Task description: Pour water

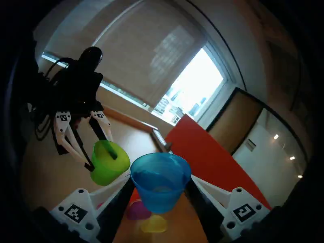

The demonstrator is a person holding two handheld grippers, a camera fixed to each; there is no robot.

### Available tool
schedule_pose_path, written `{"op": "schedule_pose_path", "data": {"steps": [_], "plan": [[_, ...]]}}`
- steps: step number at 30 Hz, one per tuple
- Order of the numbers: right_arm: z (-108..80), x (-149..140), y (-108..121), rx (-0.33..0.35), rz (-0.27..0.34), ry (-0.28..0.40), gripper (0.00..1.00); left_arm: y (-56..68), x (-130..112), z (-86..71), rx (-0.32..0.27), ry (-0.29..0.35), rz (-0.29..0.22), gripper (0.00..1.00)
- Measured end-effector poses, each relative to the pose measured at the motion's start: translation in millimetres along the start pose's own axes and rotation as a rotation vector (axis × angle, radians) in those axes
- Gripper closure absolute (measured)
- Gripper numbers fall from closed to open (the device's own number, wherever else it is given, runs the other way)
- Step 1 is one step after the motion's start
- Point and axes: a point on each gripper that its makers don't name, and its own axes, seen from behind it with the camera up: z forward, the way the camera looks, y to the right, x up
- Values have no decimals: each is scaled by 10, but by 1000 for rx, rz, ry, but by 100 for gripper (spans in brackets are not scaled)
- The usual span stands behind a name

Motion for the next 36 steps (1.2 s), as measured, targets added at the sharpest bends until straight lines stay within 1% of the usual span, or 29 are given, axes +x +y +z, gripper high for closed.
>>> {"op": "schedule_pose_path", "data": {"steps": [9, 13, 21, 36], "plan": [[50, 132, 23, -2, -96, 4, 11, -2, 29, 0, 4, 4, 4, 20], [85, 179, 26, 0, -128, 5, 11, -7, 52, -6, 6, 6, 6, 20], [144, 256, 46, 3, -186, 5, 11, -34, 69, -16, 13, 11, 6, 20], [255, 344, 41, 9, -282, -5, 11, -26, 95, -17, 12, 20, 1, 20]]}}
